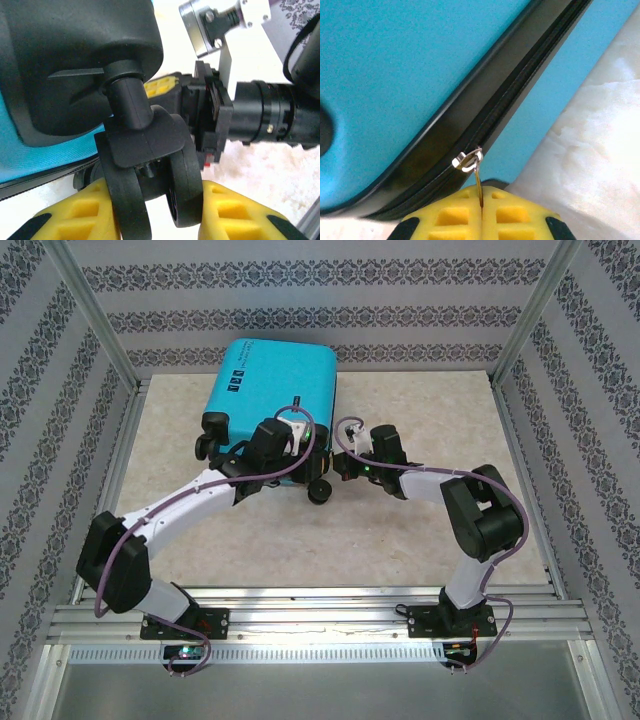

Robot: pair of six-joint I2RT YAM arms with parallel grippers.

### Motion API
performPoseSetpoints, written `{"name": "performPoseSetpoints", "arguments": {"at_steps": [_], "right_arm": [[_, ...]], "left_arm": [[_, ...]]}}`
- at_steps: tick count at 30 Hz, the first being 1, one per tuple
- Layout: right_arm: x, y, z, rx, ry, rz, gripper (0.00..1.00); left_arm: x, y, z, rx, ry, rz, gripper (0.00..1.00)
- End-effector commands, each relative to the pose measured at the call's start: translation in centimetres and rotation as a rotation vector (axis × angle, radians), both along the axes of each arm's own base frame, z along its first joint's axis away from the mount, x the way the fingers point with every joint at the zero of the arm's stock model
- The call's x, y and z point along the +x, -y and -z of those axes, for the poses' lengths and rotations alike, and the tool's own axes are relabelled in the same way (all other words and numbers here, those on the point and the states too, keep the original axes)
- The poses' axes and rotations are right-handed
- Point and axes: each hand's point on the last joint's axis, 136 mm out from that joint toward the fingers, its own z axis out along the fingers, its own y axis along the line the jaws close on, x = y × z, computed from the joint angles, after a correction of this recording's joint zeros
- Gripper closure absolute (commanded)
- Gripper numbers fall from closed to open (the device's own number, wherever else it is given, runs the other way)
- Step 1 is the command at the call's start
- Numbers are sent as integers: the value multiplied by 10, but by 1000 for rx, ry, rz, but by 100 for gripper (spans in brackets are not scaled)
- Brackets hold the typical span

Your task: Pack the luggage

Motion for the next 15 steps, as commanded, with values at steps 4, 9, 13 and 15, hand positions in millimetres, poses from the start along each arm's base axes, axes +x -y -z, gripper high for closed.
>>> {"name": "performPoseSetpoints", "arguments": {"at_steps": [4, 9, 13, 15], "right_arm": [[22, 32, 24, -79, -57, 132, 100], [31, 32, 23, -65, -59, 142, 100], [40, 37, 25, -40, -78, 168, 100], [46, 40, 26, -28, -84, 181, 100]], "left_arm": [[-23, 6, -60, -79, 159, 131, 100], [-32, 2, -68, -94, 191, 154, 100], [-39, -3, -80, -99, 233, 163, 100], [-44, -4, -85, -109, 256, 178, 100]]}}
